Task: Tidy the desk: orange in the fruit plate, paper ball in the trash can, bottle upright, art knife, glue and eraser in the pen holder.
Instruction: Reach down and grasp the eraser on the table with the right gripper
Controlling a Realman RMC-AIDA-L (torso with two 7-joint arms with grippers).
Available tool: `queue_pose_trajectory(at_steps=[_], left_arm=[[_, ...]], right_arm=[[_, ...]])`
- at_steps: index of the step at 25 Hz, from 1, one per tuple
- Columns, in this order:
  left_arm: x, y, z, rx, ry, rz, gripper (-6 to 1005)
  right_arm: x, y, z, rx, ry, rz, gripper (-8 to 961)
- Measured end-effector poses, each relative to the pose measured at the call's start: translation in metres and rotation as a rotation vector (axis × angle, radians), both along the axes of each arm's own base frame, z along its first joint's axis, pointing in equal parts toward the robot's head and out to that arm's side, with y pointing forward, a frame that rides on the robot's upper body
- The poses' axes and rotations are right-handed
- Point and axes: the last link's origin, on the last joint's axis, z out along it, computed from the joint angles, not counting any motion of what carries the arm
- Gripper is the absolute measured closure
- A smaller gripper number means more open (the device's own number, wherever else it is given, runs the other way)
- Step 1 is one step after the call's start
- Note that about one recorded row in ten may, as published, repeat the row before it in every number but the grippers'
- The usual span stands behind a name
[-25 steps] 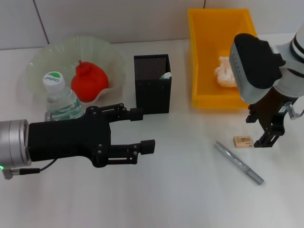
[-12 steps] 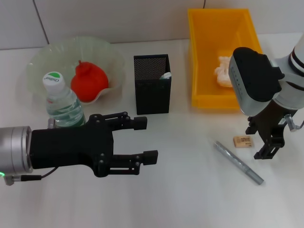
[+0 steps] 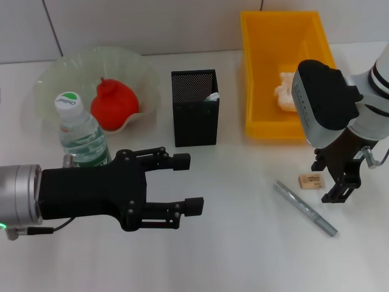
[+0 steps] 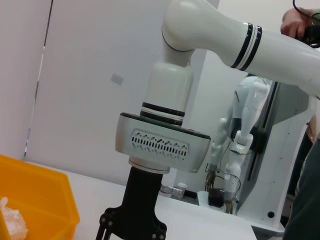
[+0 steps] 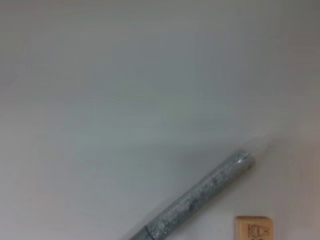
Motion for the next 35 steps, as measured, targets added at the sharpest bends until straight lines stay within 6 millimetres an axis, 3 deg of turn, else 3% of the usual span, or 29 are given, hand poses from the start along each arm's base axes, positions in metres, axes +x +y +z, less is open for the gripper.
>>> queue_pose_trajectory(at_steps=[35], left_arm=[[0.0041,-0.0016,-0.0035,-0.031,0.004,-0.013,197]], right_arm=[[0.0048,0.0040,-0.0013,0.011,0.035,-0.001,390]])
